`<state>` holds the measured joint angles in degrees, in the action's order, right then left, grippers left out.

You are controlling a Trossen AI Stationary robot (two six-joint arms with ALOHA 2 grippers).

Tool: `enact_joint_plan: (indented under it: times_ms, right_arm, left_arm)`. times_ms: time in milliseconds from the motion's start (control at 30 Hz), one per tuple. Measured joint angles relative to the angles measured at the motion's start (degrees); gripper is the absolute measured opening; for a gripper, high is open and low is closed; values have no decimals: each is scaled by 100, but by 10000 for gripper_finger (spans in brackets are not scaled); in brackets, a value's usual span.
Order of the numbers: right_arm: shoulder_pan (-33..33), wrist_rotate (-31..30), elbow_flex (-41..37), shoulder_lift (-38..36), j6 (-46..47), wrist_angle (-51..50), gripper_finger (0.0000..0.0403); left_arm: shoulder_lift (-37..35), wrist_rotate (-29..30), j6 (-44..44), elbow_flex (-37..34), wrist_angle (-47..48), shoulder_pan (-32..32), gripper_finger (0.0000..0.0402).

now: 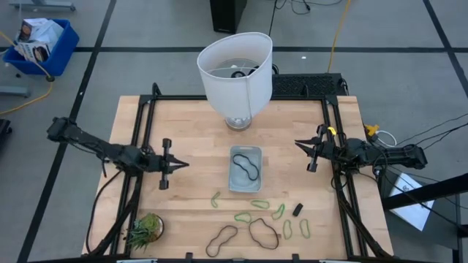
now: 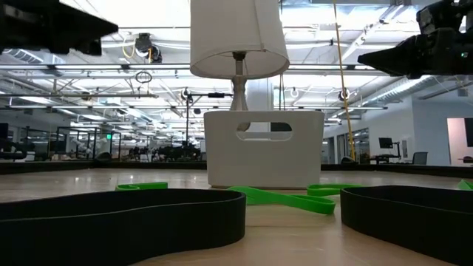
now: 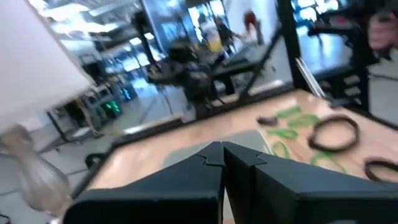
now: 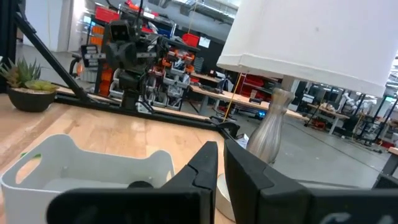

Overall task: Pick and place rubber bands into bin
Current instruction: Put the black rubber band into the gray bin

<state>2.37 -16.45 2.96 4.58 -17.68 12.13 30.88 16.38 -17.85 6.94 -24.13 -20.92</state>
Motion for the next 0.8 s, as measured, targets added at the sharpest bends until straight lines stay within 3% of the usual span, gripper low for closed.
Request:
enact_joint_plan:
  times_ms: [400,667,800]
  right_arm:
    - [-2,85,0,0,5,91,20]
    - [5,1334,0,26,279,90,20]
    - [250,1516,10,378,426,73,21]
  left_arm:
    - [1523,-976,-135,-2,-1370,278,0]
    - [1708,-993,104,-2,-1630,539,12]
    - [1698,-990,38,-2,-2090,582,32]
